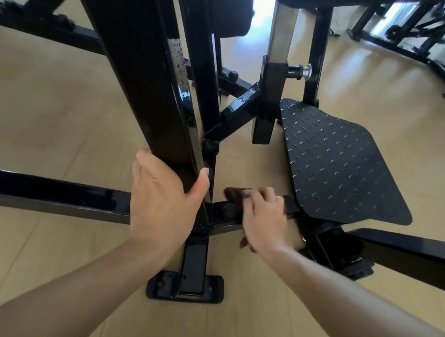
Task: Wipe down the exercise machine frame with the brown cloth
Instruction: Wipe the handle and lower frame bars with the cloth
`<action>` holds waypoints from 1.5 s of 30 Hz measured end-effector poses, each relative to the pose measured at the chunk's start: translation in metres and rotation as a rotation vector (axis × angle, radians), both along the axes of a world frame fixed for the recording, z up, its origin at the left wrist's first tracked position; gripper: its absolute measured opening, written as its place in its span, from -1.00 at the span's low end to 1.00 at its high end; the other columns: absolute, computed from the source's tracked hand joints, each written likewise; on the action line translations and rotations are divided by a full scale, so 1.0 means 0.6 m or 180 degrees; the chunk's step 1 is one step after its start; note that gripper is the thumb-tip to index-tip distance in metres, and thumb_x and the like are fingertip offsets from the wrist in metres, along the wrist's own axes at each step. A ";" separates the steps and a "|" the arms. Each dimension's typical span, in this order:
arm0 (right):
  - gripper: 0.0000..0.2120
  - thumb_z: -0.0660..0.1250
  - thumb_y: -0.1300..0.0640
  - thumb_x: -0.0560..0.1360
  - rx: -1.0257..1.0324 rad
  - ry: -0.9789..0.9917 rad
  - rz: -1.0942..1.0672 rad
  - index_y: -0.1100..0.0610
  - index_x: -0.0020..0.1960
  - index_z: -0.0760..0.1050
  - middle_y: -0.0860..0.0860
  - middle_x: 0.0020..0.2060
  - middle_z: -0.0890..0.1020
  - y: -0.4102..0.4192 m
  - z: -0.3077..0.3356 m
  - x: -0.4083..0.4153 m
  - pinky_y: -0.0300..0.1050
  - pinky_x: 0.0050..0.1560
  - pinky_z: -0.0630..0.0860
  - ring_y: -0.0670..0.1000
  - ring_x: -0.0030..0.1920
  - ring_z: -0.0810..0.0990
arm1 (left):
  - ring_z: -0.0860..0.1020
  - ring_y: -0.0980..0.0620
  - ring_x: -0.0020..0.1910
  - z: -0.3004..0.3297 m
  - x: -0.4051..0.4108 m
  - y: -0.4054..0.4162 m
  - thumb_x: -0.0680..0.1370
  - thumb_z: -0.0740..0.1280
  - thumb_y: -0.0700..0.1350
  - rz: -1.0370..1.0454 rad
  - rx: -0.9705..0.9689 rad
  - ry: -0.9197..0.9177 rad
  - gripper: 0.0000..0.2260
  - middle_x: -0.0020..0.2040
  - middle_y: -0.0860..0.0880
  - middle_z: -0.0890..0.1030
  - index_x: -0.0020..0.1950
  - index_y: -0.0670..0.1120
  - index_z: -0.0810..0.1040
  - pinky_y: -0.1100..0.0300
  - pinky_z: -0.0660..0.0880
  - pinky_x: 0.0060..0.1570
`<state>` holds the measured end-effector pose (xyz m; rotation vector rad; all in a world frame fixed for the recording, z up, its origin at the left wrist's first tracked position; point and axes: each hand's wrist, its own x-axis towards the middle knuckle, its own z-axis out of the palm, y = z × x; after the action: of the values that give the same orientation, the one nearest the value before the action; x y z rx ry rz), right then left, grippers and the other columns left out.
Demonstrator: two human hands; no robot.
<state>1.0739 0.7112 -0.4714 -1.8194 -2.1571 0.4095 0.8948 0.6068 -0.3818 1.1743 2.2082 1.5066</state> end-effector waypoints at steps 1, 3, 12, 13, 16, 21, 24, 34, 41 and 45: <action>-0.66 0.06 -0.11 0.71 -0.0092 0.0267 -0.0029 -0.01 0.18 0.56 -0.05 0.11 0.46 -0.011 0.000 -0.021 0.15 0.21 0.51 0.05 0.17 0.41 | 0.47 -0.01 -0.04 0.000 0.000 0.001 0.50 0.50 0.11 0.0032 0.0004 -0.0018 -0.48 0.05 -0.08 0.41 0.17 -0.04 0.21 0.04 0.62 -0.12; -0.66 0.06 -0.13 0.70 -0.0221 0.0852 -0.0293 -0.01 0.13 0.55 -0.08 0.03 0.46 -0.018 0.005 -0.044 0.15 0.16 0.57 0.05 0.13 0.47 | 0.48 -0.01 -0.04 0.000 0.002 0.002 0.50 0.49 0.11 0.0065 0.0014 -0.0035 -0.48 0.05 -0.07 0.41 0.17 -0.02 0.20 0.05 0.62 -0.12; -0.69 0.26 0.04 0.68 0.0504 -0.1270 0.0669 -0.04 0.41 0.43 0.06 0.25 0.49 0.064 0.003 0.103 0.13 0.10 0.53 0.16 0.17 0.46 | 0.50 -0.02 -0.03 0.004 -0.002 -0.003 0.51 0.47 0.16 0.0042 -0.0052 0.0052 -0.46 0.06 -0.05 0.43 0.16 0.06 0.13 0.04 0.64 -0.11; -0.71 0.22 0.03 0.69 0.0444 -0.1174 0.0336 -0.02 0.40 0.45 0.08 0.25 0.49 0.073 0.005 0.109 0.15 0.12 0.51 0.18 0.18 0.45 | 0.50 -0.02 -0.02 0.004 -0.002 -0.003 0.51 0.47 0.17 0.0040 -0.0056 0.0056 -0.46 0.05 -0.05 0.42 0.15 0.07 0.12 0.03 0.64 -0.10; -0.69 0.07 -0.02 0.72 0.0222 -0.0724 -0.0524 0.02 0.28 0.53 0.07 0.24 0.48 0.074 0.008 0.074 0.14 0.13 0.47 0.17 0.16 0.41 | 0.49 -0.02 -0.02 0.004 -0.002 -0.002 0.51 0.47 0.17 0.0031 -0.0078 0.0084 -0.45 0.05 -0.04 0.41 0.14 0.09 0.09 0.02 0.64 -0.09; -0.68 0.10 -0.05 0.71 -0.0128 0.0423 -0.0194 0.05 -0.01 0.56 -0.04 0.05 0.47 -0.005 0.004 -0.037 -0.04 0.02 0.49 -0.01 0.02 0.43 | 0.49 -0.01 -0.01 0.004 0.000 0.000 0.51 0.47 0.16 0.0088 -0.0098 0.0080 -0.44 0.06 -0.05 0.42 0.14 0.08 0.09 0.01 0.64 -0.06; -0.66 0.10 -0.07 0.72 -0.0292 0.0897 -0.0188 0.06 0.01 0.57 -0.10 -0.03 0.45 -0.009 0.014 -0.037 0.01 0.07 0.58 -0.01 -0.01 0.53 | 0.49 0.00 -0.02 0.001 0.000 0.001 0.51 0.47 0.16 0.0087 -0.0066 0.0067 -0.47 0.06 -0.05 0.42 0.16 0.04 0.15 0.04 0.64 -0.08; -0.76 0.16 -0.02 0.71 -0.0191 0.0817 0.0760 0.00 0.07 0.59 -0.08 -0.09 0.55 -0.017 0.047 -0.085 -0.17 -0.13 0.45 -0.05 -0.07 0.55 | 0.49 0.02 -0.02 -0.001 -0.005 0.001 0.50 0.47 0.17 0.0010 -0.0047 0.0138 -0.46 0.06 -0.05 0.44 0.15 0.06 0.12 0.19 0.55 -0.17; -0.73 0.15 -0.02 0.71 0.0384 0.0287 0.1069 0.02 0.14 0.62 -0.14 -0.09 0.50 -0.040 0.030 -0.061 -0.34 -0.21 0.33 -0.12 -0.12 0.51 | 0.53 0.03 -0.04 0.001 -0.002 0.003 0.50 0.45 0.20 0.0137 -0.0148 0.0100 -0.46 0.06 -0.03 0.46 0.15 0.10 0.11 0.09 0.65 -0.13; -0.71 0.15 -0.04 0.70 0.0555 0.0167 0.1090 0.03 0.07 0.62 -0.15 -0.10 0.47 -0.052 0.030 -0.056 -0.35 -0.25 0.31 -0.14 -0.21 0.49 | 0.52 0.03 -0.03 0.006 0.001 0.000 0.51 0.46 0.17 0.0099 -0.0106 0.0044 -0.47 0.07 -0.04 0.45 0.16 0.05 0.14 0.09 0.65 -0.12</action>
<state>1.0406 0.6799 -0.4533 -1.3360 -2.3879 0.3246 0.8952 0.6071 -0.3783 1.1487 2.2618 1.4719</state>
